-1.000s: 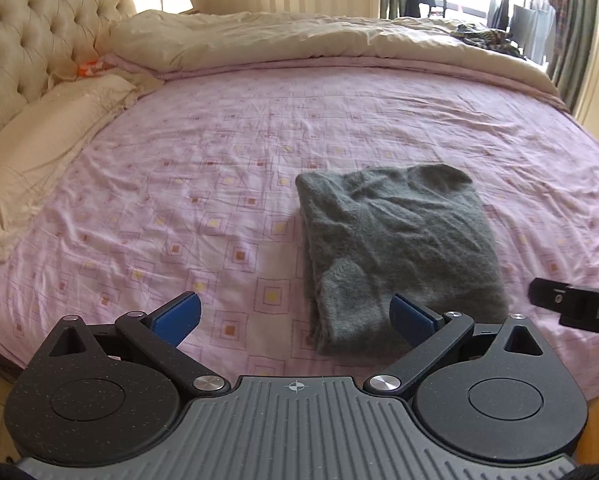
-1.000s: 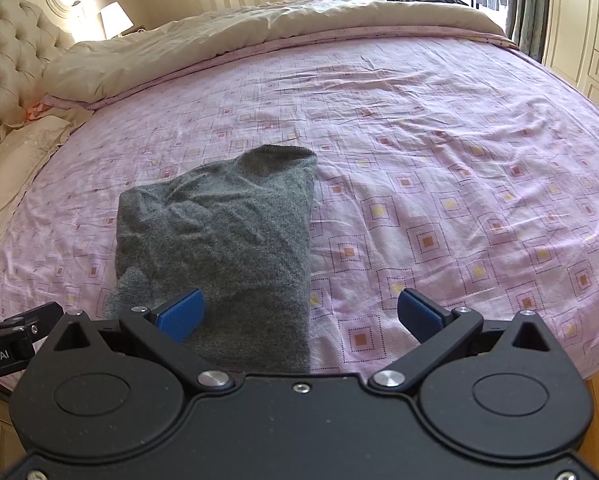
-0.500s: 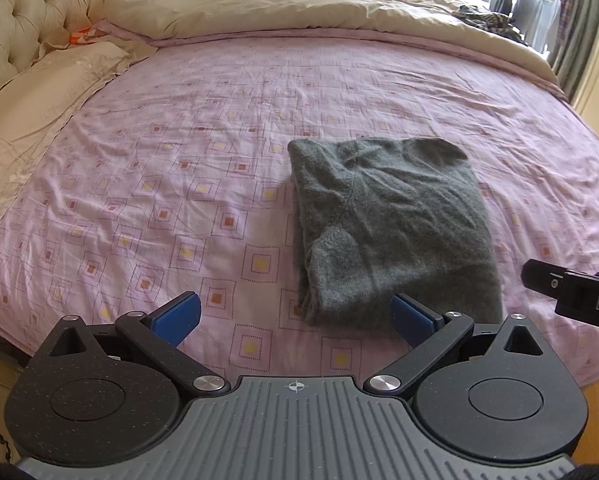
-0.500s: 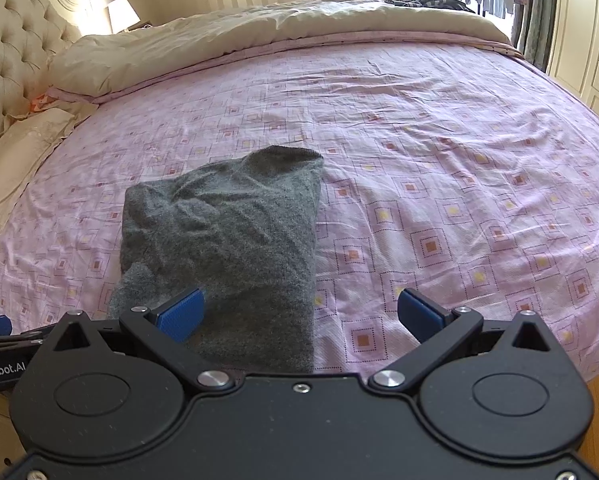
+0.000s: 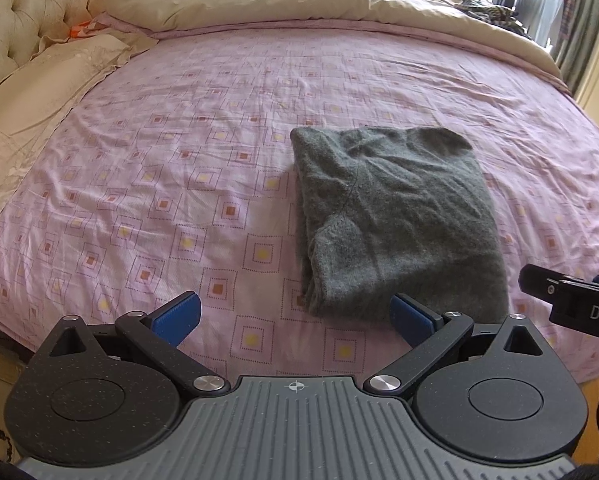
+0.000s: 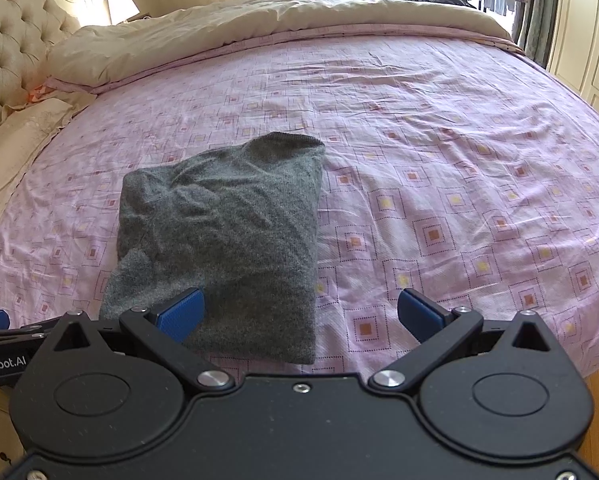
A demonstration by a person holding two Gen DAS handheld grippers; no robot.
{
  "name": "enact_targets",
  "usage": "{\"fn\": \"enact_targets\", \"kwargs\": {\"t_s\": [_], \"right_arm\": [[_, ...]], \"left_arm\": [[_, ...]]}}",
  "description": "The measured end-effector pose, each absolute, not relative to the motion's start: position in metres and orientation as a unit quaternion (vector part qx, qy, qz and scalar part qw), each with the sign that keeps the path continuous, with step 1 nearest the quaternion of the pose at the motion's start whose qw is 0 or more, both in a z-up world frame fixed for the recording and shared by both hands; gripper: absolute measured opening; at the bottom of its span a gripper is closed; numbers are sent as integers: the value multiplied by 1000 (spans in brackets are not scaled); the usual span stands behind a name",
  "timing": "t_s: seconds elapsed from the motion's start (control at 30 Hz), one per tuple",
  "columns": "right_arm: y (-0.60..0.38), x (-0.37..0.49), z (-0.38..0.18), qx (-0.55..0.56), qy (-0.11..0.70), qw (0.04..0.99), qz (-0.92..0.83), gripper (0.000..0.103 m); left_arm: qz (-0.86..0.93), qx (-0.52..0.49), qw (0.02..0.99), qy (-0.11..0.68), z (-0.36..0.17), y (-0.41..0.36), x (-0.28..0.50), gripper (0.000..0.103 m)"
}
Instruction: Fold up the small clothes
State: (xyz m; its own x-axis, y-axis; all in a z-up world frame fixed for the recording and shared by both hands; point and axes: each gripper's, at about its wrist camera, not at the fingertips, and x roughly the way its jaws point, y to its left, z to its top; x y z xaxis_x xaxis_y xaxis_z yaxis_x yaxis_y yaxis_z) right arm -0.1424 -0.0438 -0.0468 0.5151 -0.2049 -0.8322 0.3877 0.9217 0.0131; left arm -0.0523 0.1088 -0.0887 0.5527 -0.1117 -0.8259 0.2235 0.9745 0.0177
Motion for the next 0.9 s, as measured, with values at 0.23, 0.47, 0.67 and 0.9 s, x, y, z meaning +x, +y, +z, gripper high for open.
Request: {"fn": "enact_targets", "kwargs": {"t_s": [0.23,0.47,0.67,0.9], "right_arm": [[-42,-141,-48,90,465,863,-175,103],[-41,-139,-50,87,466,863,-176,103],[-42,-138,-52,85,468,861,-177,102],[-41,-136,-54,83,472,860,-176,103]], "left_arm": [[-98,61,877,467,-92,109,-52,101],[-100,64,873,473,-96,107,-52,101],[-102,66,871,477,-99,107,-51,101],[-102,68,869,479,-102,106,-50,101]]}}
